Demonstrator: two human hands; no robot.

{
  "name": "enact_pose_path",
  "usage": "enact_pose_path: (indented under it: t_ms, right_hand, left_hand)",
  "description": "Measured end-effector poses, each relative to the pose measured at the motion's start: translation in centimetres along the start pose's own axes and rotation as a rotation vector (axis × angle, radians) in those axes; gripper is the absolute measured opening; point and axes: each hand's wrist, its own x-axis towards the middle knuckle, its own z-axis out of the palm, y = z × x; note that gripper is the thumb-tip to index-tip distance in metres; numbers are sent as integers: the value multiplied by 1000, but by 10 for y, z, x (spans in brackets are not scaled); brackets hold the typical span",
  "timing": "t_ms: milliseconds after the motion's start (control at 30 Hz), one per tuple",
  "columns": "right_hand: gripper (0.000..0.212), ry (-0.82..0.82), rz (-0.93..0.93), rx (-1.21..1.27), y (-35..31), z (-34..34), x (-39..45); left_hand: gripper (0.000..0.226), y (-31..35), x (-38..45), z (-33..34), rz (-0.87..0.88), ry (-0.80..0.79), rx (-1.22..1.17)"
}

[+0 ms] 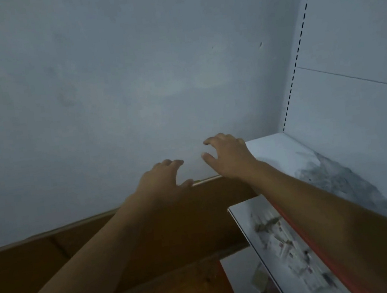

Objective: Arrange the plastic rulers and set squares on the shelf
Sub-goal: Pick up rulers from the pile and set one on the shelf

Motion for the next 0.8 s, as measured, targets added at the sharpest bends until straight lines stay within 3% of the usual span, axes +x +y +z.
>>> enact_pose_path:
  t_ms: [300, 567, 800]
  right_hand:
    - [46, -4, 210, -2, 70, 24, 56]
    - [44, 107, 489, -126, 134, 14, 56]
    - [43, 163, 812, -194, 160, 19, 8]
  left_hand:
    - [65, 13, 128, 40, 184, -77, -78]
    - [60, 69, 242, 55, 536, -188, -173]
    - [58, 122, 267, 89, 858, -230, -208]
